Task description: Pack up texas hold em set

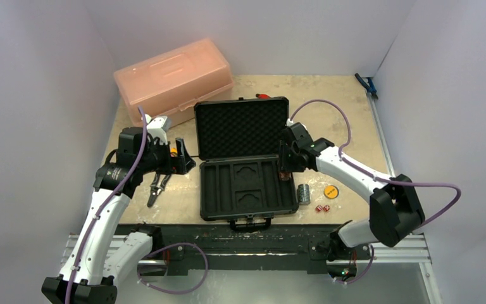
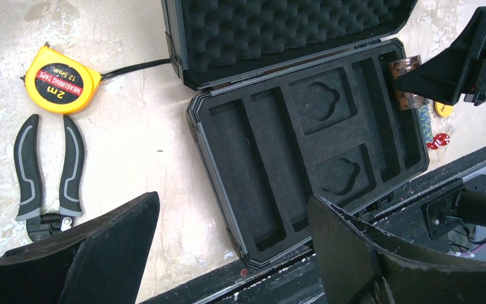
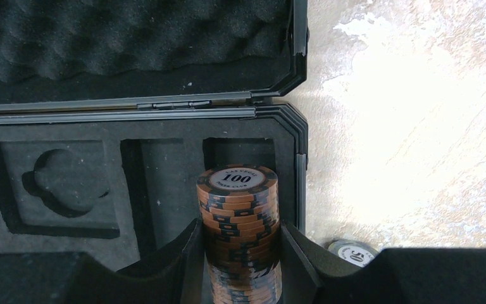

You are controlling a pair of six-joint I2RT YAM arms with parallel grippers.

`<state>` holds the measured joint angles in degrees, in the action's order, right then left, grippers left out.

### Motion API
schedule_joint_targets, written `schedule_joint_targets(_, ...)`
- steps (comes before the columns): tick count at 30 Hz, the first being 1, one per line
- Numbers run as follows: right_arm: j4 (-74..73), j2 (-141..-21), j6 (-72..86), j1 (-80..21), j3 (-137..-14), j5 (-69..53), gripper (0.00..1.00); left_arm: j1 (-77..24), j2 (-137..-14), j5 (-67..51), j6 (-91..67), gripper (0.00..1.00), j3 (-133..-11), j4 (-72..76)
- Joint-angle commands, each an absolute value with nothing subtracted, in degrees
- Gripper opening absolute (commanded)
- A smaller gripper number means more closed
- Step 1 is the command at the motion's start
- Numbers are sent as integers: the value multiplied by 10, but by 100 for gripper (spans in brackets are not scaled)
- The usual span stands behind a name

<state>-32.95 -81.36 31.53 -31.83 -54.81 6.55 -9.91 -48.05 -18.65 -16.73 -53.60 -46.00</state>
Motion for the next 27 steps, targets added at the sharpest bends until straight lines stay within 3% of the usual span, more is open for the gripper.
schedule_joint_targets(1, -293, -814, 328, -319, -548, 77, 3, -103, -479, -187, -156, 87, -535, -455)
schedule_joint_targets(10, -289, -820, 330, -320, -550, 82, 16, -103, -479, -187, -156, 86, -535, -455)
schedule_joint_targets(21, -297, -804, 327, -320, -551, 88, 65, -103, -479, -189, -155, 86, -536, -455)
schedule_joint_targets(25, -309, -782, 321, -320, -548, 90, 72, -103, -480, -190, -156, 86, -536, -455)
schedule_joint_targets(27, -317, -767, 318, -319, -547, 89, 70, -103, -481, -191, -156, 86, -535, -455)
